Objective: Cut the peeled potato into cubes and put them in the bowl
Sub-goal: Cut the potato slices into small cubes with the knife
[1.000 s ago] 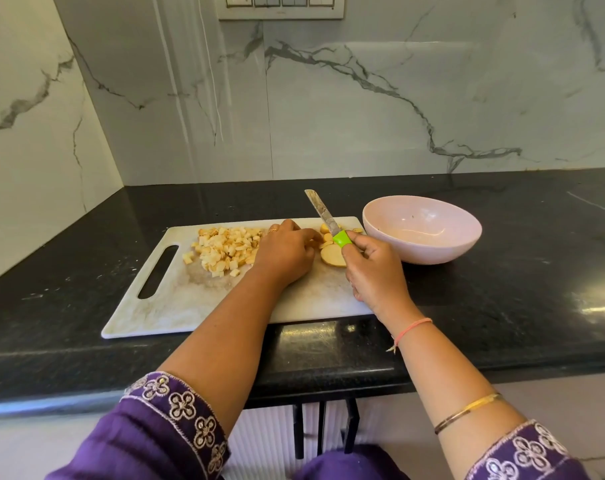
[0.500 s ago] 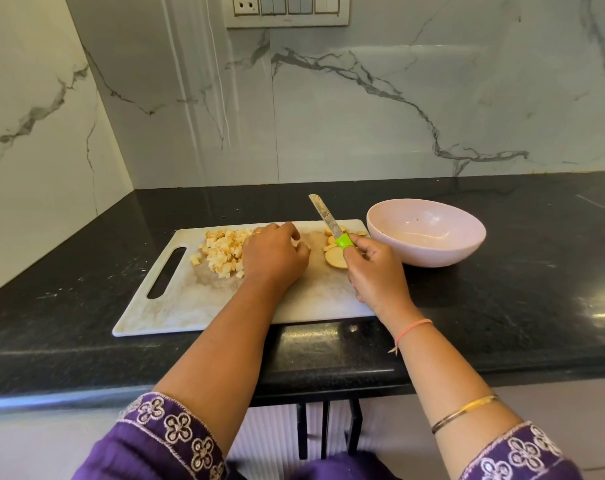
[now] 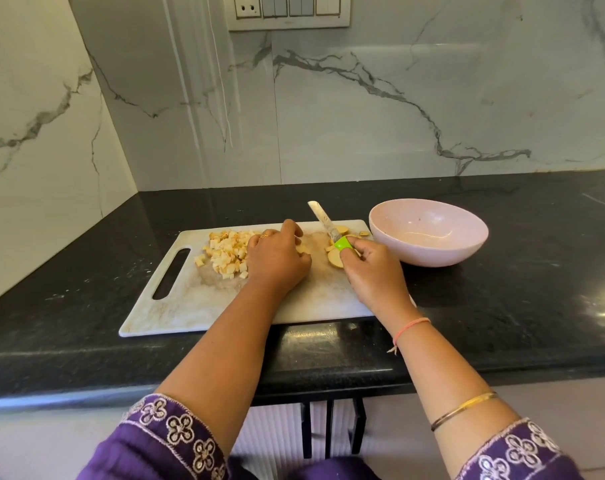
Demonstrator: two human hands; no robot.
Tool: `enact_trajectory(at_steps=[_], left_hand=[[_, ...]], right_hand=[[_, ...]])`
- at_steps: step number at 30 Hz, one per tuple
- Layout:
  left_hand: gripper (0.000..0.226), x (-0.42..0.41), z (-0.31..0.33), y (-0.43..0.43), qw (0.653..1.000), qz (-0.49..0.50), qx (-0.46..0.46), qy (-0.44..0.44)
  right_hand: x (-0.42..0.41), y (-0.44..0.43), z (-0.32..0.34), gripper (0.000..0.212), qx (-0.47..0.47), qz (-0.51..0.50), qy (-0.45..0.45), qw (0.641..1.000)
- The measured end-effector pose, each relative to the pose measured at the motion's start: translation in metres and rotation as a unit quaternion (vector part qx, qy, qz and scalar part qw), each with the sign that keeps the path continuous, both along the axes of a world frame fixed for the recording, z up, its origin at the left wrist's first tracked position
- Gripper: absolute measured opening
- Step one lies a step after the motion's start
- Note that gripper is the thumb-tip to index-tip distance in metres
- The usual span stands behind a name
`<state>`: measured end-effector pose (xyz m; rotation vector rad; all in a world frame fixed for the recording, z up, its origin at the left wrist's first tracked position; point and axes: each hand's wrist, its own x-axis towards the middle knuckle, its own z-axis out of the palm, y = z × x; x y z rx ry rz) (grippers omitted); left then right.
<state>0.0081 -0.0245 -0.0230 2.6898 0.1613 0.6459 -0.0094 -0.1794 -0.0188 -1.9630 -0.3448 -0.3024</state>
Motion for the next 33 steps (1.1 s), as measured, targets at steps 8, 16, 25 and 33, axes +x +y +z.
enact_trajectory(at_steps=[8,16,25,33], left_hand=[[0.051,-0.007,0.001,-0.004,1.000,-0.002,-0.024,-0.003],[0.045,-0.007,-0.003,-0.003,0.998,-0.003,-0.056,-0.003],[0.048,-0.005,0.000,0.000,0.997,0.004,-0.072,-0.013],[0.044,-0.002,-0.001,0.003,0.997,0.009,-0.072,-0.012]], right_hand=[[0.000,0.004,0.015,0.032,-0.205,-0.004,0.058,0.977],[-0.009,0.008,0.026,0.032,-0.300,-0.011,0.020,0.954],[-0.013,0.019,0.043,0.016,-0.356,-0.014,0.003,0.934],[-0.021,0.023,0.051,0.028,-0.376,0.005,0.010,0.926]])
